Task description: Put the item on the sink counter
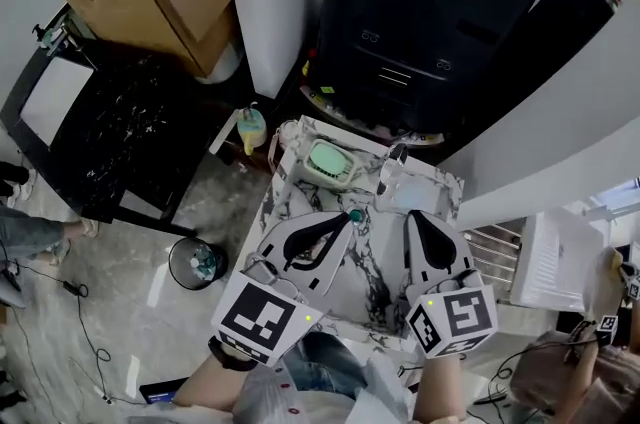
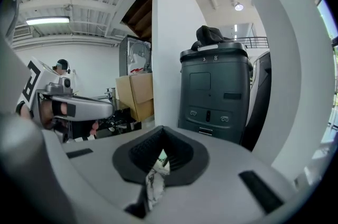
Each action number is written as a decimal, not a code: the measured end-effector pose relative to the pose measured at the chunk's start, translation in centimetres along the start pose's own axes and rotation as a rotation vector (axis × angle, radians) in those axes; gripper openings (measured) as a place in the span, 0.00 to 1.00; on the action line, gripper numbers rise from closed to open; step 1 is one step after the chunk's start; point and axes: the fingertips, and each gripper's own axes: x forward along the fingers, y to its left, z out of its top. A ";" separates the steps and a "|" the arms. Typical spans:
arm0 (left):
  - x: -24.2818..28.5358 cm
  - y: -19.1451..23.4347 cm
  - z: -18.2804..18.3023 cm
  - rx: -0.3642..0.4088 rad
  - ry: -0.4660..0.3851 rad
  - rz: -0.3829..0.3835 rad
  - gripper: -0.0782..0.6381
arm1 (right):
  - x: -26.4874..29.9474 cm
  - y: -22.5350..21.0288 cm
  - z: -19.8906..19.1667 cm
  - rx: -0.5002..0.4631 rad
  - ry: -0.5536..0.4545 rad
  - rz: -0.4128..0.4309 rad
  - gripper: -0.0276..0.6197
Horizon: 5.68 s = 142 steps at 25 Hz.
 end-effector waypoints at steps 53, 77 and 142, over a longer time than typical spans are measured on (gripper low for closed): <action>7.5 2.8 -12.2 -0.103 0.204 0.038 0.13 | 11.9 -10.5 -23.0 -0.520 0.602 0.152 0.59; 6.8 3.1 -11.7 -0.122 0.181 0.071 0.13 | 13.2 -12.1 -24.6 -0.711 0.710 0.090 0.50; -19.6 -7.0 -13.3 -0.064 0.049 0.195 0.13 | -10.6 17.7 -14.4 -0.203 0.221 0.212 0.25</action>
